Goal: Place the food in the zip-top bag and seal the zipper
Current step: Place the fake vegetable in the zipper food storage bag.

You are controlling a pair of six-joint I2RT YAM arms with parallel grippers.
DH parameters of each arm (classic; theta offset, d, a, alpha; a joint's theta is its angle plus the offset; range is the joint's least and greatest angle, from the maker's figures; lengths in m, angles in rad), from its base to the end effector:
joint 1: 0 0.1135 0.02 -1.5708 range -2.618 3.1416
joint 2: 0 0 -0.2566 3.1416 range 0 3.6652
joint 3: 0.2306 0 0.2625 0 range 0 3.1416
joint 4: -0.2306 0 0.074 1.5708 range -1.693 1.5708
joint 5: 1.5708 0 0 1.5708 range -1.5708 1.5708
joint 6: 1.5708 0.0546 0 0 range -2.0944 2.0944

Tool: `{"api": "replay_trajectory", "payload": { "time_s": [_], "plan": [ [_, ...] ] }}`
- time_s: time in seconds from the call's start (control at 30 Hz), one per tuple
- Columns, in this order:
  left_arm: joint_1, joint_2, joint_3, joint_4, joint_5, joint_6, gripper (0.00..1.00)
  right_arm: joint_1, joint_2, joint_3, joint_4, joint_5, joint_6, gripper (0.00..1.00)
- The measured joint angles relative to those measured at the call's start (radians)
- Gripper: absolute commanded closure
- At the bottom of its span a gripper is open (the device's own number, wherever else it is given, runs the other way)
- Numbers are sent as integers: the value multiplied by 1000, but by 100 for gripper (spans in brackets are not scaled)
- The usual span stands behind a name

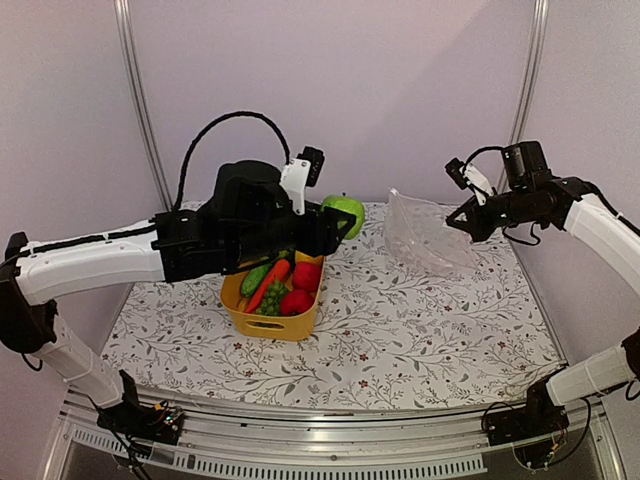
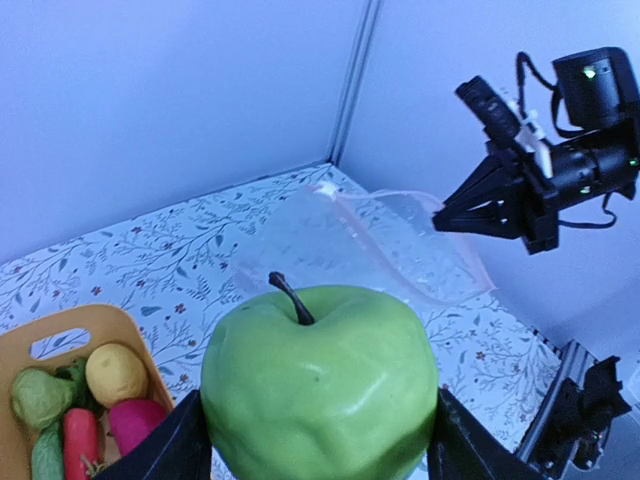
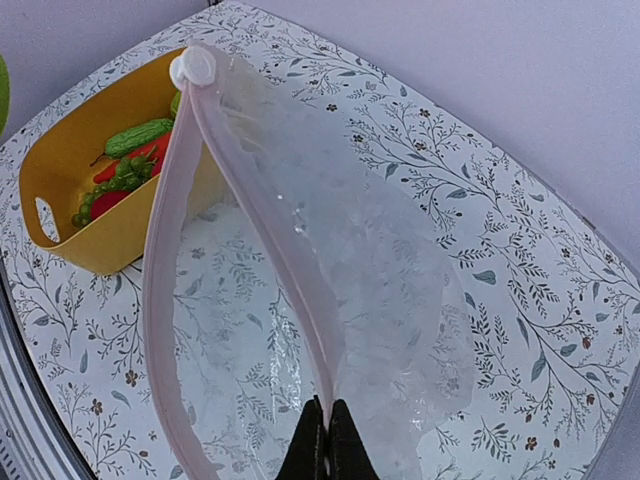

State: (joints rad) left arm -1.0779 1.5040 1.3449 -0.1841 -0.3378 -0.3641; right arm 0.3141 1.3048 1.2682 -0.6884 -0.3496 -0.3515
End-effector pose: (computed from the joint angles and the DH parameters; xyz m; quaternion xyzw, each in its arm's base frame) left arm 0.1971 -0.3288 0.3460 0.1908 0.7889 -0.2716 0.5172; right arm 0.2833 0.1117 0.3286 -0.3608 0.8254 0.1510 0.4070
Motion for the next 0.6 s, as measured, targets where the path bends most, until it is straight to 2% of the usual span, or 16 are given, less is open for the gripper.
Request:
{"api": "replay_trajectory", "payload": {
  "time_s": [0.13,0.3,0.47,0.6],
  "plan": [
    [-22,-3,-69,247,111,37,71,14,5,8,-23,-26,3,100],
    [-35,81,-27,464,208,74,68,17,14,8,-43,-54,15,100],
    [-52,241,89,559,236,84,68,18,36,31,-56,-97,47,100],
    [-63,350,157,575,210,79,68,18,50,63,-60,-132,82,100]
  ]
}}
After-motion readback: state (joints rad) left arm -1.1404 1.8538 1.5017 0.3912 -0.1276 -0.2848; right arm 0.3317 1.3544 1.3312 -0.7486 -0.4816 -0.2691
